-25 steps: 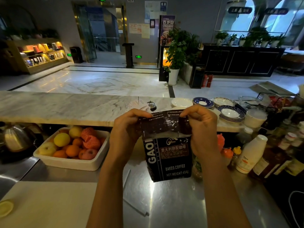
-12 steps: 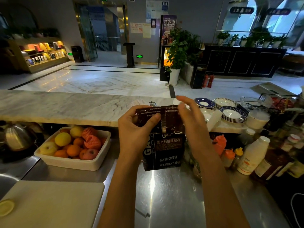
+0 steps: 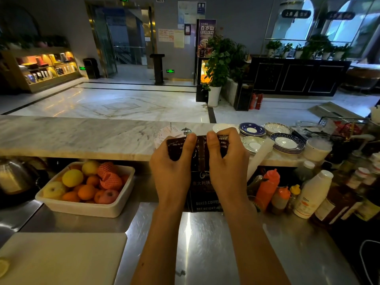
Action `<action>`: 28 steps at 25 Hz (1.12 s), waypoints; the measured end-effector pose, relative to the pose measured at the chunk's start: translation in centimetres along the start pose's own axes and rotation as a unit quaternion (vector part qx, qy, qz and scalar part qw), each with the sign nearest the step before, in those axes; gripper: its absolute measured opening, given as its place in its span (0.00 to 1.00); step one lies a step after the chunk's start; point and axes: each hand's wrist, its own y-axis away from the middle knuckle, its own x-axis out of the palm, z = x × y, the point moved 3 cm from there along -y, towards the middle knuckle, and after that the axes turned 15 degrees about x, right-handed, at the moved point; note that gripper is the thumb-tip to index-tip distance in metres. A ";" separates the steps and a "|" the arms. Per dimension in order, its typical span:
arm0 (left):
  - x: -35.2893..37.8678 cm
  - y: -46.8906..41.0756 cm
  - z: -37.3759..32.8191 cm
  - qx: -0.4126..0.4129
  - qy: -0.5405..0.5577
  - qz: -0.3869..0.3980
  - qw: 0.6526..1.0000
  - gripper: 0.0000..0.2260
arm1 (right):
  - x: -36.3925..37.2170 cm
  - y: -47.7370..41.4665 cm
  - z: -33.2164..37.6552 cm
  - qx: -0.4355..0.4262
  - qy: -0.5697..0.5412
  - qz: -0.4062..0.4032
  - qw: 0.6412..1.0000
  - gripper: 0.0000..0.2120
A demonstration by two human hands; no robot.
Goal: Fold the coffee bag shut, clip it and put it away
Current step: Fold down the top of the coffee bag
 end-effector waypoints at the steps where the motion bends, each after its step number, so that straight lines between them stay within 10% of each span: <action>1: 0.1 0.1 -0.1 0.020 0.000 -0.002 1.000 0.08 | 0.0 -0.1 -0.1 0.009 -0.012 -0.001 1.000 0.10; 15: 0.4 -0.8 0.4 0.033 -0.005 0.049 0.998 0.17 | -0.7 -2.0 -0.2 -0.040 0.017 -0.024 0.999 0.11; 28: -1.5 -3.1 0.9 0.066 -0.055 0.018 0.996 0.18 | -0.1 -1.9 -1.5 0.029 -0.016 0.144 0.989 0.14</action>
